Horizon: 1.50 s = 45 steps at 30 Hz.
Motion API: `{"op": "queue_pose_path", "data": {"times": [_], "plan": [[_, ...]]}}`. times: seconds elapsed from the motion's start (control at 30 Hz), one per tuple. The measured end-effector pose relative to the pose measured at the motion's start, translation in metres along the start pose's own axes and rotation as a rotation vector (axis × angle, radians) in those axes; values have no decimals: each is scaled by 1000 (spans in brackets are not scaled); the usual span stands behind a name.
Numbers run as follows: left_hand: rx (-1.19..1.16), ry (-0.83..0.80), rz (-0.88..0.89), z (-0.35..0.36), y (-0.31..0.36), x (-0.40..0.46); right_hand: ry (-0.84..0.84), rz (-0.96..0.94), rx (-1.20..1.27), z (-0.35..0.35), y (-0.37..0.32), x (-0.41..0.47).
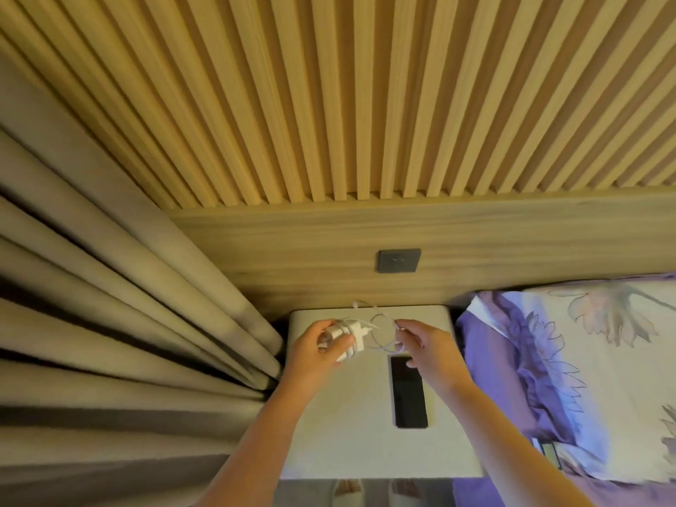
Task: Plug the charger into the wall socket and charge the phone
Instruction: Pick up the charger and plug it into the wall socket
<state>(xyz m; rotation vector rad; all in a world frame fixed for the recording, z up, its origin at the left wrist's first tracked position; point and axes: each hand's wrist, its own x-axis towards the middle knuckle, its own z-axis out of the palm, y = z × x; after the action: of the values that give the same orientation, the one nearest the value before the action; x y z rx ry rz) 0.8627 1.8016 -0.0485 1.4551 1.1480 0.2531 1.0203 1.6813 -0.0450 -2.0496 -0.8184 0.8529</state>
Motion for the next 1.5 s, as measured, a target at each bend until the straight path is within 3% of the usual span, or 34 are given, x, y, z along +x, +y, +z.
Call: {"op": "queue_pose_path", "data": {"times": [0.33, 0.47, 0.7, 0.83, 1.0, 1.07, 1.17, 1.33, 1.5], "plan": [[177, 42, 227, -43, 54, -19, 72, -258, -409, -52, -48, -18], [111, -9, 314, -44, 73, -22, 129, -333, -336, -59, -61, -18], [28, -43, 338, -30, 90, -23, -134, -368, -125, -40, -96, -22], [12, -123, 379, -26, 92, -25, -145, -412, -136, -37, -97, -19], [-62, 9, 332, -24, 93, -26, -100, -300, -166, -41, -91, -14], [-102, 37, 308, -27, 96, -24, -159, -286, -43, -44, -88, -15], [-100, 11, 336, -28, 103, -25, -97, -242, 253, -48, -95, -16], [-89, -69, 360, -18, 111, -28, -219, -334, 110, -51, -108, -14], [-96, 13, 271, -15, 108, -23, -173, -315, 127, -58, -96, -11]]}}
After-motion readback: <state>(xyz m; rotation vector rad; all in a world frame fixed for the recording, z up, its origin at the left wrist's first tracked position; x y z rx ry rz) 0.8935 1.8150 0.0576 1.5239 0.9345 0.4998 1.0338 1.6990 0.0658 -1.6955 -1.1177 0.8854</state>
